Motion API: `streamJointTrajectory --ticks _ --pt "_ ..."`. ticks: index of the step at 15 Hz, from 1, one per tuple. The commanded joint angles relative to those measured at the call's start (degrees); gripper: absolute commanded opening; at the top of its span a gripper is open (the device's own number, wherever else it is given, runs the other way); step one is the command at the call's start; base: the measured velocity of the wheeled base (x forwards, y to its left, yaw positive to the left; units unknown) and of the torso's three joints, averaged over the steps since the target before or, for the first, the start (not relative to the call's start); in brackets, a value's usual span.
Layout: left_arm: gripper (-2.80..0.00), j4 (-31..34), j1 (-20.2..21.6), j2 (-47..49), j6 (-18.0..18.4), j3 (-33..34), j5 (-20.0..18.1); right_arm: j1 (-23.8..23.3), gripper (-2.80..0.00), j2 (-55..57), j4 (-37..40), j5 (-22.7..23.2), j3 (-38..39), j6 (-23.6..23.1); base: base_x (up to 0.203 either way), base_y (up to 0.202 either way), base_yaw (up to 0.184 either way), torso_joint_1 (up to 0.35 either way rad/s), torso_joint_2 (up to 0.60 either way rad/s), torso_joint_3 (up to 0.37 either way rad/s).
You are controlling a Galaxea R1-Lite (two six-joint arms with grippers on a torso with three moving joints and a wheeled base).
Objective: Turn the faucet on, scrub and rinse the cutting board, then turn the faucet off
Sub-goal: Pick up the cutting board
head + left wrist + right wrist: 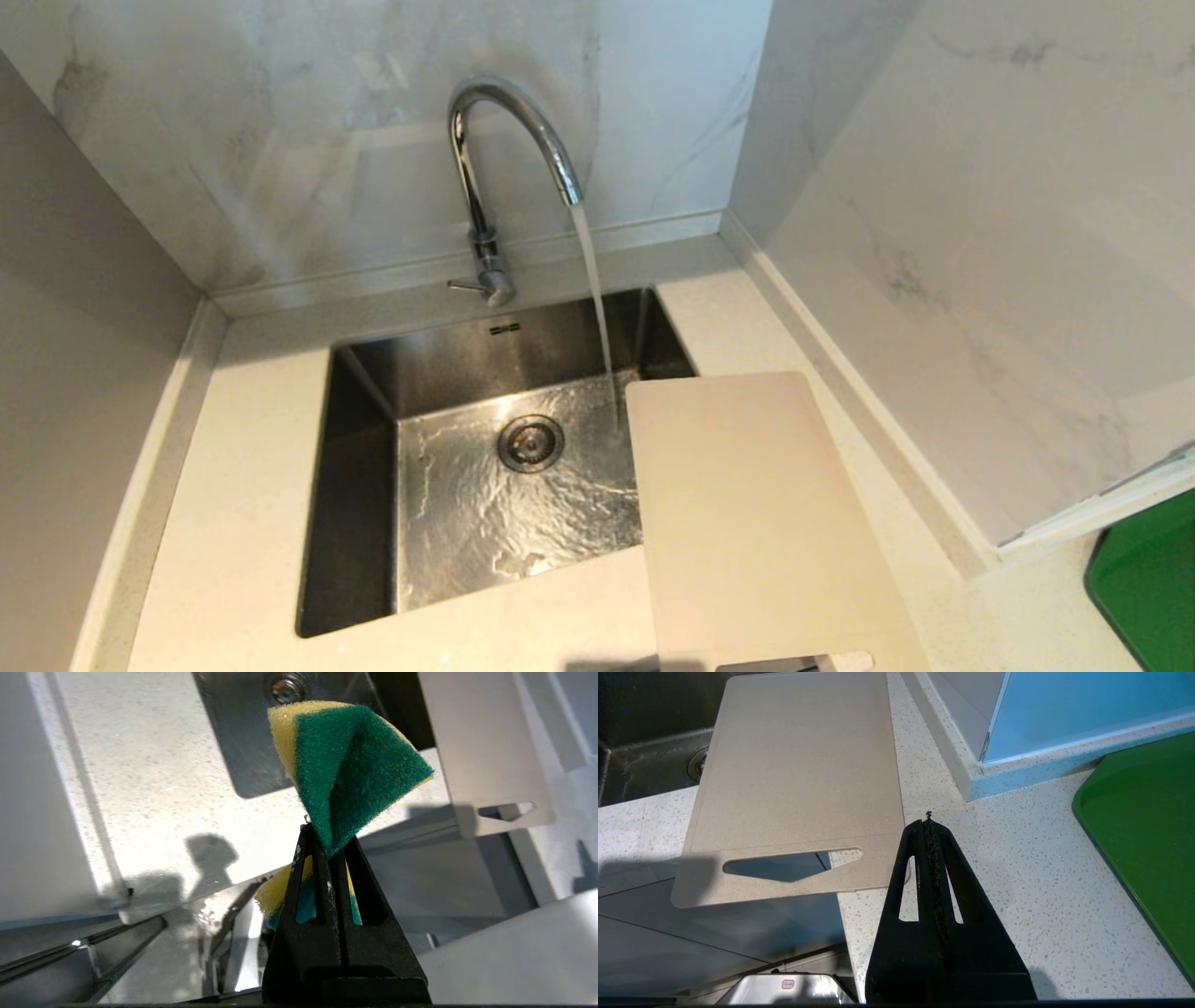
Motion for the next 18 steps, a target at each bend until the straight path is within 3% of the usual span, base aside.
streamJointTrajectory --ticks 1,2,5,7,9,11,14,18 --pt "-2.80 0.0 1.4 -4.6 1.9 1.8 1.1 0.0 -2.80 0.0 0.0 0.0 0.0 0.0 0.000 0.000 0.000 0.000 0.00 0.000" --pt "-2.80 -0.2 1.1 -6.1 3.9 2.6 3.2 0.0 -2.80 0.0 0.0 0.0 0.0 0.0 0.000 0.000 0.000 0.000 0.00 0.000" --pt "-2.80 -0.7 0.6 -12.4 6.8 4.8 4.1 0.0 -2.80 0.0 0.0 0.0 0.0 0.0 0.000 0.000 0.000 0.000 0.00 0.000" --pt "-2.80 -0.9 0.5 -15.8 7.0 8.5 4.9 0.0 -2.80 0.0 0.0 0.0 0.0 0.0 0.000 0.000 0.000 0.000 0.00 0.000" --pt "-2.80 -2.4 0.4 -16.3 5.7 10.2 9.1 0.0 -2.80 0.0 0.0 0.0 0.0 0.0 0.000 0.000 0.000 0.000 0.00 0.000" --pt "-2.80 -5.8 0.4 -16.3 5.8 11.0 9.3 0.0 -2.80 0.0 0.0 0.0 0.0 0.0 0.000 0.000 0.000 0.000 0.00 0.000" --pt "-2.80 -17.5 0.4 -16.3 6.5 16.6 10.4 0.0 -2.80 0.0 0.0 0.0 0.0 0.0 0.000 0.000 0.000 0.000 0.00 0.000" --pt "-2.80 -39.0 0.4 -16.3 9.6 32.1 11.9 0.0 -2.80 0.0 0.0 0.0 -0.1 0.0 0.000 0.000 0.000 0.000 0.00 0.000"
